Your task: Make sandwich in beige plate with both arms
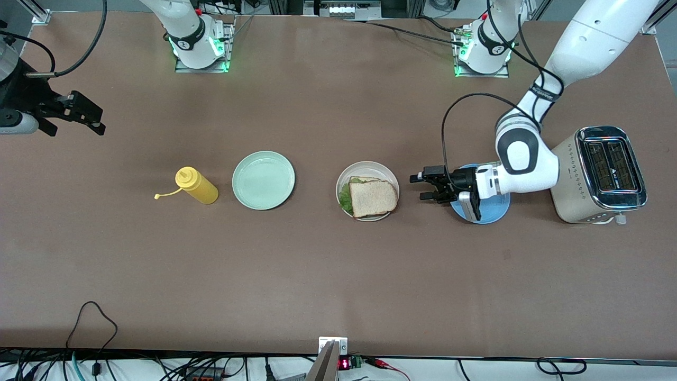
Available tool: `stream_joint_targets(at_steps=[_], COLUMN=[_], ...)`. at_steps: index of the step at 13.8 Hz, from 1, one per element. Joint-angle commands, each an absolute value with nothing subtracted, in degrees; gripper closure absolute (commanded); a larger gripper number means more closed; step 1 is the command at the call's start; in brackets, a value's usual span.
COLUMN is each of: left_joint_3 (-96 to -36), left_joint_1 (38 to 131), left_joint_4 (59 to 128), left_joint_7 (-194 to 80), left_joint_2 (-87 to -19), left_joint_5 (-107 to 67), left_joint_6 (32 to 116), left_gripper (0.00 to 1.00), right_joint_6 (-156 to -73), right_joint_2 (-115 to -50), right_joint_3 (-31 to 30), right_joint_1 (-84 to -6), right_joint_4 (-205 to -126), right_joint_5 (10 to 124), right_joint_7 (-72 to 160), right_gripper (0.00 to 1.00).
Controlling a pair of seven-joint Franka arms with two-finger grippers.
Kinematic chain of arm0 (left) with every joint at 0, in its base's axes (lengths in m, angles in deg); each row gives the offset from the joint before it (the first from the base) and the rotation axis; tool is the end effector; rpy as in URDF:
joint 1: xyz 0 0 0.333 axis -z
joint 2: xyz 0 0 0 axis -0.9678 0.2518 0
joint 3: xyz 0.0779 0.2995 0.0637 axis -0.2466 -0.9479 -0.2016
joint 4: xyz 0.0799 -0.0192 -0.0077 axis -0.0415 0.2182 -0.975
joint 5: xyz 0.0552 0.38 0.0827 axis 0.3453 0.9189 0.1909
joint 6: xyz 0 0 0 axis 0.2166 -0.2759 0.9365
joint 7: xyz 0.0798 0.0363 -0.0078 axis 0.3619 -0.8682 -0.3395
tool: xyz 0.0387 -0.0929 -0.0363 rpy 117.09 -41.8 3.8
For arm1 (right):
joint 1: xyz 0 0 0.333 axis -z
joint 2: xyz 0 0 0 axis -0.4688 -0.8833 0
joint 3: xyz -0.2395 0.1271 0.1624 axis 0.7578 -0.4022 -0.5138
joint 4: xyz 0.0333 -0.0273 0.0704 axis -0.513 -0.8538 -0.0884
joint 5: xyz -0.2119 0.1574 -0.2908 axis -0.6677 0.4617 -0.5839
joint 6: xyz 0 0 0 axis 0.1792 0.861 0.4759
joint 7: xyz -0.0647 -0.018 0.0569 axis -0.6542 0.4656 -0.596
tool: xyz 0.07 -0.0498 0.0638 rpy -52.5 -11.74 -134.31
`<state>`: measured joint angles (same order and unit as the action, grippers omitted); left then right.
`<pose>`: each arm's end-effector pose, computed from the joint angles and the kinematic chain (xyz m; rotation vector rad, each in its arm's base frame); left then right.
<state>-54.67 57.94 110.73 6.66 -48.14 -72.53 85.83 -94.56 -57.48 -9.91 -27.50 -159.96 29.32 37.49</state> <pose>0.5644 -0.1474 0.2120 2.0950 -0.3439 0.1063 0.5541 0.0343 0.6239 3.1348 0.0570 0.1154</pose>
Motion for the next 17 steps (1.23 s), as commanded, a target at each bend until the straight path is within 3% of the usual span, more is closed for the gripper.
stream_joint_targets(at_steps=[1,6,10,17], left_joint_3=[-54.7,-54.8,-54.2,-54.6], left_joint_1=[56.7,55.6,56.1,58.4], left_joint_4=[110.5,104.6,92.2,75.4], left_joint_7=[-3.4,-18.9,-35.6,-42.9], left_joint_2=[-53.8,-57.1,-56.9,-58.7], left_joint_5=[-61.7,-42.2,-23.5,-8.4], left_joint_6=[82.7,72.4,57.3,36.8], left_gripper=[0.0,0.0,0.0,0.0], right_joint_6=[-93.9,-94.0,-94.2,-94.2], right_joint_2=[-57.1,-57.1,-57.1,-57.0], right_joint_3=[-10.6,-10.7,-10.8,-10.8], right_joint_1=[-27.1,-27.1,-27.2,-27.2], right_joint_4=[-159.4,-159.5,-159.5,-159.5], right_joint_5=[28.8,28.8,28.8,28.8], right_joint_7=[36.6,36.5,36.0,36.0], right_gripper=[0.0,0.0,0.0,0.0])
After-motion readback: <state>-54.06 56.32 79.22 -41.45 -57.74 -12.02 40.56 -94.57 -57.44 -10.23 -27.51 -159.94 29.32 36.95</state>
